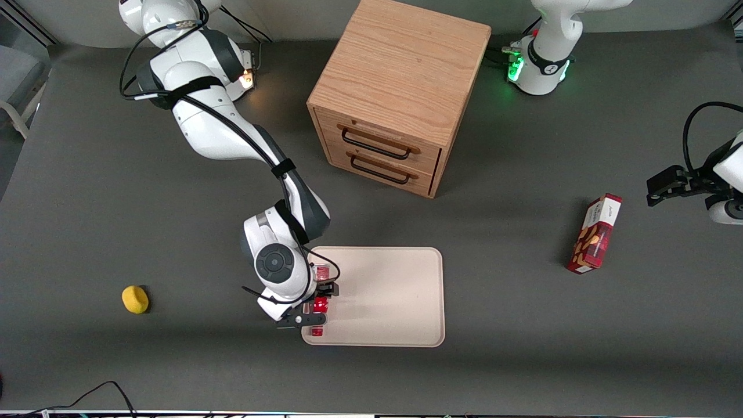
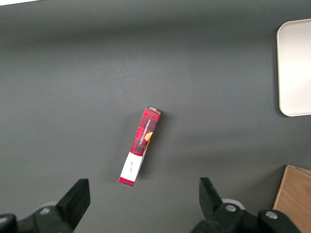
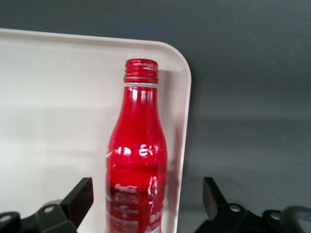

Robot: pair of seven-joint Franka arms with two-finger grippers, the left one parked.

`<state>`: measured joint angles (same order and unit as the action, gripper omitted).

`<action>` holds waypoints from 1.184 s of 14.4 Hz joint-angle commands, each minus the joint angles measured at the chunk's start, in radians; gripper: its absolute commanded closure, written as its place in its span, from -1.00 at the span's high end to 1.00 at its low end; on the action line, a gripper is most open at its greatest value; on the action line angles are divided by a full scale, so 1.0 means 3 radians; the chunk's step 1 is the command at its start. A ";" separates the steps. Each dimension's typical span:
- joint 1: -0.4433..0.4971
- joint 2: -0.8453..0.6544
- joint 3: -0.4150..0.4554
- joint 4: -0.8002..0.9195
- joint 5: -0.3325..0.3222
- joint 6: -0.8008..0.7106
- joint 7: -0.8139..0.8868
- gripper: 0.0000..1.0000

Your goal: Place coke bottle on tray

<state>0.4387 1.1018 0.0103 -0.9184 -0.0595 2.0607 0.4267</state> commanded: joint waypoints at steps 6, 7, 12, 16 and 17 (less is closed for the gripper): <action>0.0031 -0.0440 -0.0004 -0.0185 -0.0016 -0.0691 0.0050 1.00; 0.0026 -0.0573 0.0001 -0.0343 -0.0011 -0.0763 0.0045 1.00; -0.0148 -0.1732 0.0134 -0.1574 0.0019 -0.0881 -0.0006 1.00; -0.0607 -0.2531 0.0430 -0.2179 0.0019 -0.1228 -0.0270 1.00; -0.0755 -0.2649 0.0492 -0.2200 0.0075 -0.1381 -0.0454 1.00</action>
<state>0.3029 0.4400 0.1045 -1.4463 -0.0582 1.6761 0.3790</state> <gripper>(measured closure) 0.000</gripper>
